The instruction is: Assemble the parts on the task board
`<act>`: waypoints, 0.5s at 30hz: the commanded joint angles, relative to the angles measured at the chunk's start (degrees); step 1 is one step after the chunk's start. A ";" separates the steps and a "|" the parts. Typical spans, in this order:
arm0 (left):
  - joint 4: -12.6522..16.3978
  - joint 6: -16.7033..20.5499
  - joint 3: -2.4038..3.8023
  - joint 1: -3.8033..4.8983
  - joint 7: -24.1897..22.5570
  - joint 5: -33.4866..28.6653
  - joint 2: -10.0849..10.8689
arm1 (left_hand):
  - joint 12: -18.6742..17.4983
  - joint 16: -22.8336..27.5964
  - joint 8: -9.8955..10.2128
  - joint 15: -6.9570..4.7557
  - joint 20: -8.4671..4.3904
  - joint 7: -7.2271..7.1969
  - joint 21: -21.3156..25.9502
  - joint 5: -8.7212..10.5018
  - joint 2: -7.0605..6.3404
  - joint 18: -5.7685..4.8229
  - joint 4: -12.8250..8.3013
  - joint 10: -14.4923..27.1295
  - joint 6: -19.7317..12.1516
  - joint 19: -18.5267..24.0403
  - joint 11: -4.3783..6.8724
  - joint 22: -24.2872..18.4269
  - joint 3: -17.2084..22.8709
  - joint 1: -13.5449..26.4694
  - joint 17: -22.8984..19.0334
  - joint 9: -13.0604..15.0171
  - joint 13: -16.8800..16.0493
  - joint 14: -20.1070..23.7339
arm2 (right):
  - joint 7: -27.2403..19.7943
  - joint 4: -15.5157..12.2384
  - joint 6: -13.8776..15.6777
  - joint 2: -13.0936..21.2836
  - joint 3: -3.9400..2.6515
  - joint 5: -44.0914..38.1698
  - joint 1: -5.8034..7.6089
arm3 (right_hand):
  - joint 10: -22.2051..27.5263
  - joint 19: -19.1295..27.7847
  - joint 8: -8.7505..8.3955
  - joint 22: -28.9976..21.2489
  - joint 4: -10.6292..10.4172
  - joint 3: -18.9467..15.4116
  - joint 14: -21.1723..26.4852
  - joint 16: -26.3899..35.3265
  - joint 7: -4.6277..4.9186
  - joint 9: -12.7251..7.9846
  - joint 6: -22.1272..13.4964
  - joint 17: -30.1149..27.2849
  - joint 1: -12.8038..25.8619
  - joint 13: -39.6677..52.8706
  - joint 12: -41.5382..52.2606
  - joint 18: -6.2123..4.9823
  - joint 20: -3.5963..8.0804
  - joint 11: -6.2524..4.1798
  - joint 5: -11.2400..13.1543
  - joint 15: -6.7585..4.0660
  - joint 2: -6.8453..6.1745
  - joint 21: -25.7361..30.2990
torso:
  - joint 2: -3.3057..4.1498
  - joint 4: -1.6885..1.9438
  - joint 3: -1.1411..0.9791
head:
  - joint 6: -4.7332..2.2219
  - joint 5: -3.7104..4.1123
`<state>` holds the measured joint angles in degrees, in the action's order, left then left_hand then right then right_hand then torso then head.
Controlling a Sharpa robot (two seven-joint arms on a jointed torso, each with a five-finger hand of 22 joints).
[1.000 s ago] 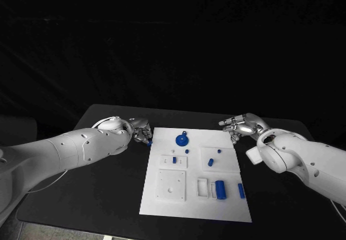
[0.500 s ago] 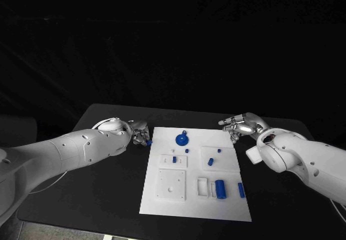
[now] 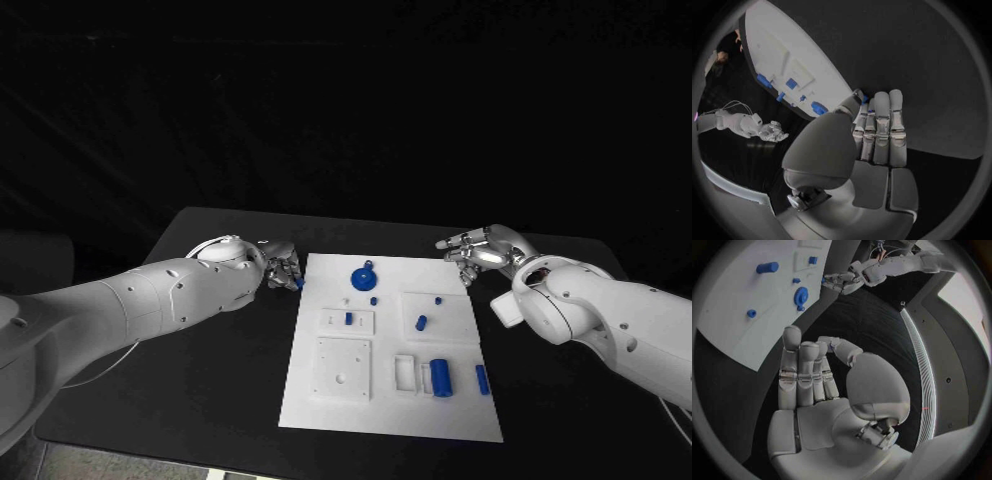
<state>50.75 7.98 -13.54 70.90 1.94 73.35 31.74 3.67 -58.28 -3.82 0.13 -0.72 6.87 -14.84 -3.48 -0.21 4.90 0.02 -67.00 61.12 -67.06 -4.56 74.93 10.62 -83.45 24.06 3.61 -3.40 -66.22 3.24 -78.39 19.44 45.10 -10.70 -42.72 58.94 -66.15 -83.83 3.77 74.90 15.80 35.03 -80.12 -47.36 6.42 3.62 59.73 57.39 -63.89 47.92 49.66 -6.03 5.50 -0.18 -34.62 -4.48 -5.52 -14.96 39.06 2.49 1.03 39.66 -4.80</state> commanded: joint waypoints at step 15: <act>-1.30 -1.23 -0.13 -0.85 0.79 -1.64 -1.29 | -0.27 -0.23 0.27 -0.31 -0.57 -0.52 2.98 0.66 -0.85 -0.37 1.16 -1.11 -3.67 -2.15 0.19 0.91 -11.39 -0.70 -0.11 -0.05 -0.01 -1.06 | -0.17 -0.41 -0.88 -0.05 -0.01 -0.41 -0.03 | 0.37 0.08 -0.24 1.06 0.11 0.26 0.37 0.18 0.30 -0.06 -0.04 0.11 -0.32 0.02 -0.12 -1.06 -0.06 -0.13 0.20 0.14 -0.11 0.32 | -0.03 -0.03 0.05 | -0.06 0.33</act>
<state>49.43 8.11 -13.44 70.69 2.29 72.22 30.75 3.58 -58.53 -3.82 -0.20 -1.33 6.44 -12.06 -3.12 -1.18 4.82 1.21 -67.80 57.71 -68.91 -4.21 74.92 -0.39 -83.86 23.94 3.61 -3.50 -66.96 3.31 -78.67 19.39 45.09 -10.69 -42.72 58.94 -66.15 -83.83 3.77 74.90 15.80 35.03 -80.12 -47.36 6.41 3.62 59.74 57.44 -63.89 47.92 49.66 -6.03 5.50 -0.18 -34.62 -4.48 -5.52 -14.96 39.05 2.48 1.05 39.67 -4.52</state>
